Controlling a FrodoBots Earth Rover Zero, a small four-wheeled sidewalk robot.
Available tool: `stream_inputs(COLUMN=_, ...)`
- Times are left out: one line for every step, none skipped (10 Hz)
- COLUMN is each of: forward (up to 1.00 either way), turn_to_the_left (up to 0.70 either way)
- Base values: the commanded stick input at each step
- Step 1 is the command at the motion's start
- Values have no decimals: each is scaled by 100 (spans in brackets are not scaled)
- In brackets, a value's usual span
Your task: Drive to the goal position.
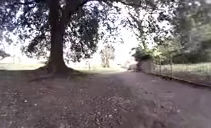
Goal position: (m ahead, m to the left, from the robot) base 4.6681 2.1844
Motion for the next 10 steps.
stream_inputs(forward=70, turn_to_the_left=1)
stream_inputs(forward=70, turn_to_the_left=1)
stream_inputs(forward=70, turn_to_the_left=1)
stream_inputs(forward=70, turn_to_the_left=1)
stream_inputs(forward=70, turn_to_the_left=1)
stream_inputs(forward=70, turn_to_the_left=1)
stream_inputs(forward=70, turn_to_the_left=1)
stream_inputs(forward=70, turn_to_the_left=1)
stream_inputs(forward=70, turn_to_the_left=1)
stream_inputs(forward=70, turn_to_the_left=1)
